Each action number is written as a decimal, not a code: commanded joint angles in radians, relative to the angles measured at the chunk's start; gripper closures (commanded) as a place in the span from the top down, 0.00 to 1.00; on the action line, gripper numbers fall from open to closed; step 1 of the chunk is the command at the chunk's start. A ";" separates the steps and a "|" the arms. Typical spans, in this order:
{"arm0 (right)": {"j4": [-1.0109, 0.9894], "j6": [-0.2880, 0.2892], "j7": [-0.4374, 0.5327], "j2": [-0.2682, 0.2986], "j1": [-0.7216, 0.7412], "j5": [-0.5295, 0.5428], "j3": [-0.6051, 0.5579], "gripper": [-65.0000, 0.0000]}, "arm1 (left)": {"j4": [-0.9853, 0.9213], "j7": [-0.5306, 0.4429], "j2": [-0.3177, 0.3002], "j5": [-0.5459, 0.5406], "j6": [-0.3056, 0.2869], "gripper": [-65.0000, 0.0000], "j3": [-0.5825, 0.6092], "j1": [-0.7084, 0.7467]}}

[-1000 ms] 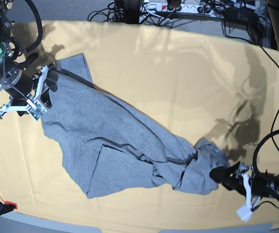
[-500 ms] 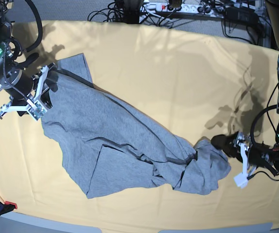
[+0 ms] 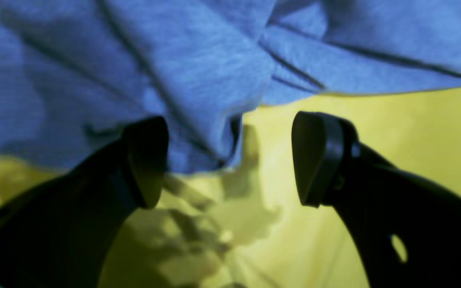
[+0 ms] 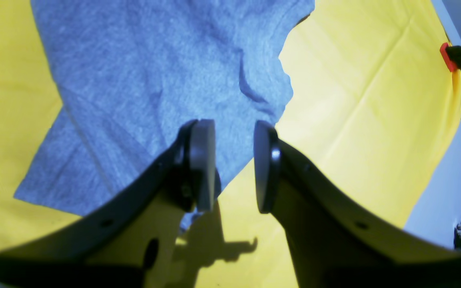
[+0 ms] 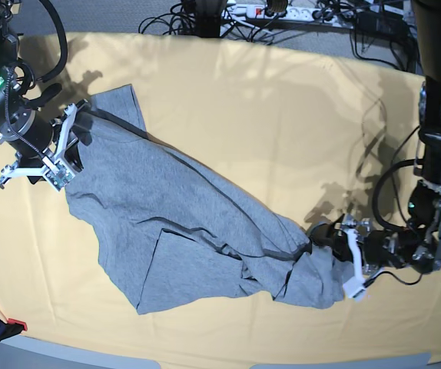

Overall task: Layout the t-shirt on the table in an organized manner, then fold the t-shirt properly
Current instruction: 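Regrasp the bunched shirt end with the left gripper, then drag the shirt end with the left gripper, then release it, then grasp the shirt edge with the left gripper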

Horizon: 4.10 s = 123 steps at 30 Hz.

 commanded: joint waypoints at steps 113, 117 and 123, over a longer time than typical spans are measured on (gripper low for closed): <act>0.013 -0.003 0.018 0.015 0.011 -0.003 0.010 0.28 | 0.013 -0.060 -0.060 0.147 0.324 0.76 -0.009 0.009; 0.013 -0.003 0.018 0.015 0.011 -0.003 0.010 0.28 | 0.013 -0.233 -0.020 0.239 0.338 0.76 -0.009 0.057; 0.013 -0.003 0.018 0.015 0.011 -0.003 0.010 0.28 | 0.013 -0.379 0.022 0.326 0.371 0.76 -0.008 0.075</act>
